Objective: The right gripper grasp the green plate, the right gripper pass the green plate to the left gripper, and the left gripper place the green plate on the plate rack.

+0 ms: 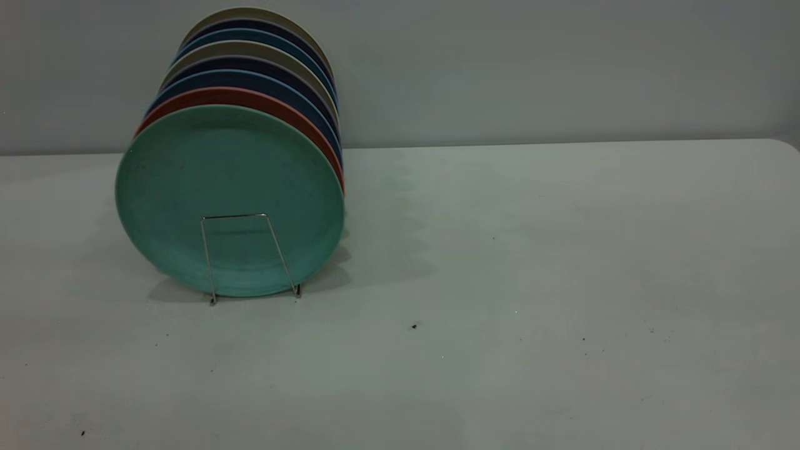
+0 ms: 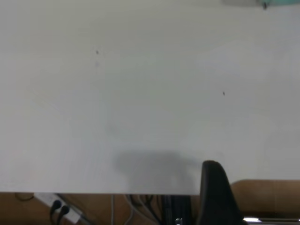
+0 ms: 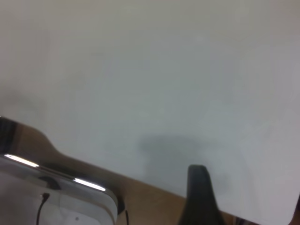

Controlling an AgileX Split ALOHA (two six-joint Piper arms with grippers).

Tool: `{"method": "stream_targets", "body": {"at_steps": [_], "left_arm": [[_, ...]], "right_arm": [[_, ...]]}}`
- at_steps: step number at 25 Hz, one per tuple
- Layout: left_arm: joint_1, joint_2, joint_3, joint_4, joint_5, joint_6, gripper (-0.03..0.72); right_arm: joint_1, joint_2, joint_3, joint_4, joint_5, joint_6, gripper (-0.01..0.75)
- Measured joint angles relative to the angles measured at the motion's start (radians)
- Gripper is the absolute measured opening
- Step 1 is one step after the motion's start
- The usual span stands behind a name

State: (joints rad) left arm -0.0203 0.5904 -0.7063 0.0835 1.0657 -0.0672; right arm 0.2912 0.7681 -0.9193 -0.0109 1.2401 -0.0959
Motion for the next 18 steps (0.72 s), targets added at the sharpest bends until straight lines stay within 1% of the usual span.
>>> {"method": "stream_targets", "body": {"at_steps": [4, 11, 13, 16, 18], "left_arm": [[0.0, -0.178, 0.096, -0.034, 0.028, 0.006, 0.461], [0.0, -0.4, 0.17, -0.064, 0.078, 0.116, 0.461], [0.0, -0.436, 0.184, -0.072, 0.079, 0.123, 0.461], [0.0, -0.474, 0.212, -0.084, 0.072, 0.126, 0.461], [-0.001, -0.482, 0.221, -0.084, 0.071, 0.126, 0.461]], "right_arm": [[0.0, -0.159, 0.141, 0.026, -0.004, -0.005, 0.546], [0.0, -0.406, 0.403, 0.045, -0.075, -0.035, 0.546], [0.0, -0.472, 0.426, 0.047, -0.082, -0.036, 0.546], [0.0, -0.556, 0.429, 0.051, -0.116, -0.037, 0.546], [0.0, -0.6, 0.431, 0.055, -0.118, -0.037, 0.546]]}}
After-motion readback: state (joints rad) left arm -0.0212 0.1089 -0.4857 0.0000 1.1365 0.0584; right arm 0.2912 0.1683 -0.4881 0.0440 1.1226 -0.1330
